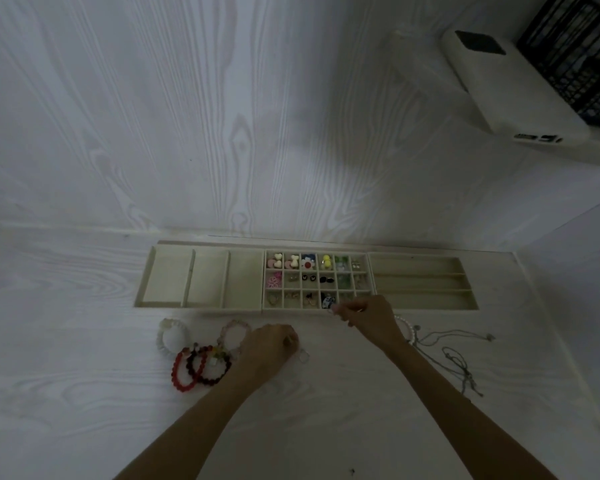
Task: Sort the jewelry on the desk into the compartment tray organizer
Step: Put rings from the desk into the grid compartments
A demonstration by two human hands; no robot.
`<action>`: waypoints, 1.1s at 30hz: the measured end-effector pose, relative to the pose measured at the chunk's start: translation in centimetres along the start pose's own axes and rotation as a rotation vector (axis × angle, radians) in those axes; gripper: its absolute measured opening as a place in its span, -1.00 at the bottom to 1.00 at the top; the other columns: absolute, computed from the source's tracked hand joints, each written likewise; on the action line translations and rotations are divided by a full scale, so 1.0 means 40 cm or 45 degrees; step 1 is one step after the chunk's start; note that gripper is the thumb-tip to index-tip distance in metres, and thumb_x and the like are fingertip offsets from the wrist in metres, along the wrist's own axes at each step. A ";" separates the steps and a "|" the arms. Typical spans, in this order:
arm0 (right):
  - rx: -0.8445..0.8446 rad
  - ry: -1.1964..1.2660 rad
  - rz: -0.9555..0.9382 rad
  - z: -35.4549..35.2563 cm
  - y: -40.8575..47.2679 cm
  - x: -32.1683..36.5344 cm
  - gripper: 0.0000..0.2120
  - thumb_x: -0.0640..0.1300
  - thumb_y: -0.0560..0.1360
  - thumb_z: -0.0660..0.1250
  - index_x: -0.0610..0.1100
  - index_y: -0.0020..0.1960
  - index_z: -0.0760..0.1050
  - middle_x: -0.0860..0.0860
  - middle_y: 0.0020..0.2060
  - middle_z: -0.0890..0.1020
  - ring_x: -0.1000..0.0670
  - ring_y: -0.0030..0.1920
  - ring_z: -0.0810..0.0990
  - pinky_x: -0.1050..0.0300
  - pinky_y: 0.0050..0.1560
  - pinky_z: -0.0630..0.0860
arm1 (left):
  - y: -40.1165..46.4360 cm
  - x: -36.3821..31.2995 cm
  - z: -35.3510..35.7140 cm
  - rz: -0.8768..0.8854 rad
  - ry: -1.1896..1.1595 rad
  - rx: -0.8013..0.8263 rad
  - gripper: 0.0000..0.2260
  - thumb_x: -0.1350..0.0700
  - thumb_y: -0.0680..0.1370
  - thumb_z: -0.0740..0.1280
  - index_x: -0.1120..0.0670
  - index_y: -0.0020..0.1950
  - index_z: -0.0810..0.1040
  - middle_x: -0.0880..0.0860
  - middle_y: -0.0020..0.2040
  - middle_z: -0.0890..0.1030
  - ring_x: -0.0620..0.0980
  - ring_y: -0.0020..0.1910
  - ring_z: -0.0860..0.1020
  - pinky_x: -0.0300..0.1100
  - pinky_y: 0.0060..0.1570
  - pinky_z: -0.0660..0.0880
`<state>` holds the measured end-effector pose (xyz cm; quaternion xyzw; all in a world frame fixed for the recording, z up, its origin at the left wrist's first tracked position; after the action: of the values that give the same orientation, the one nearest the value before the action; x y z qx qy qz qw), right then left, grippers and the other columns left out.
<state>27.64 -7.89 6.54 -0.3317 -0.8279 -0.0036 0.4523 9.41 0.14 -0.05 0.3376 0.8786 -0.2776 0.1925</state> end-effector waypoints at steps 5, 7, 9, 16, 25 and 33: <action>-0.013 0.031 0.009 0.011 0.010 0.008 -0.85 -0.03 0.43 0.44 -0.11 -0.16 0.68 0.03 -0.40 0.65 0.16 -0.44 0.57 0.36 -0.32 0.52 | -0.003 -0.038 0.014 0.148 0.105 0.135 -0.71 -0.04 0.56 0.27 -0.07 0.27 0.50 -0.04 0.14 0.56 -0.03 0.10 0.53 -0.18 0.05 0.43; 0.001 0.014 -0.004 0.019 0.006 0.010 -0.85 -0.07 0.45 0.42 -0.15 -0.14 0.68 0.00 -0.38 0.65 0.16 -0.45 0.56 0.38 -0.33 0.51 | -0.001 -0.055 0.017 0.172 0.183 0.056 -0.77 0.05 0.58 0.22 -0.03 0.21 0.54 0.00 0.13 0.56 0.00 0.09 0.53 -0.16 0.02 0.42; 0.019 0.023 -0.017 0.032 0.008 0.017 -0.85 -0.10 0.46 0.41 -0.19 -0.12 0.68 -0.02 -0.37 0.65 0.19 -0.46 0.54 0.40 -0.35 0.49 | 0.003 -0.057 0.016 0.176 0.196 0.038 -0.79 0.08 0.58 0.22 -0.01 0.15 0.57 0.01 0.12 0.56 0.01 0.09 0.52 -0.15 0.01 0.42; 0.062 -0.214 -0.164 0.123 0.062 0.078 -0.81 0.00 0.46 0.40 -0.10 -0.06 0.68 0.01 -0.28 0.68 0.24 -0.38 0.51 0.41 -0.33 0.38 | -0.018 0.011 -0.029 -0.011 -0.085 -0.078 -0.81 -0.02 0.53 0.33 -0.09 0.11 0.64 -0.14 0.07 0.65 -0.18 -0.04 0.59 -0.33 0.00 0.46; 0.218 -0.612 -0.275 0.239 0.126 0.122 -0.79 -0.04 0.52 0.31 -0.09 0.03 0.66 -0.05 -0.12 0.70 0.01 -0.17 0.64 0.15 -0.19 0.53 | -0.096 0.160 -0.121 -0.327 -0.257 -0.280 -0.84 -0.09 0.51 0.35 -0.18 0.06 0.65 -0.22 -0.04 0.66 -0.40 -0.38 0.42 -0.60 -0.35 0.28; 0.224 -0.704 -0.314 0.256 0.136 0.120 -0.78 -0.05 0.54 0.29 -0.14 -0.02 0.66 -0.09 -0.19 0.69 -0.02 -0.24 0.63 0.09 -0.15 0.58 | -0.110 0.177 -0.147 -0.393 -0.295 -0.295 -0.86 -0.08 0.51 0.36 -0.23 0.04 0.64 -0.25 -0.15 0.63 -0.39 -0.39 0.42 -0.57 -0.40 0.30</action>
<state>21.22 2.10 2.52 -0.1769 -0.9506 0.1036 0.2332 0.49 4.50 2.36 0.1405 0.9179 -0.2378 0.2849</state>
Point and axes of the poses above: each hand's wrist, its own y-axis towards the middle knuckle, its own z-axis out of the palm, x = y × z, the point moved 2 cm from there along y, towards the middle knuckle
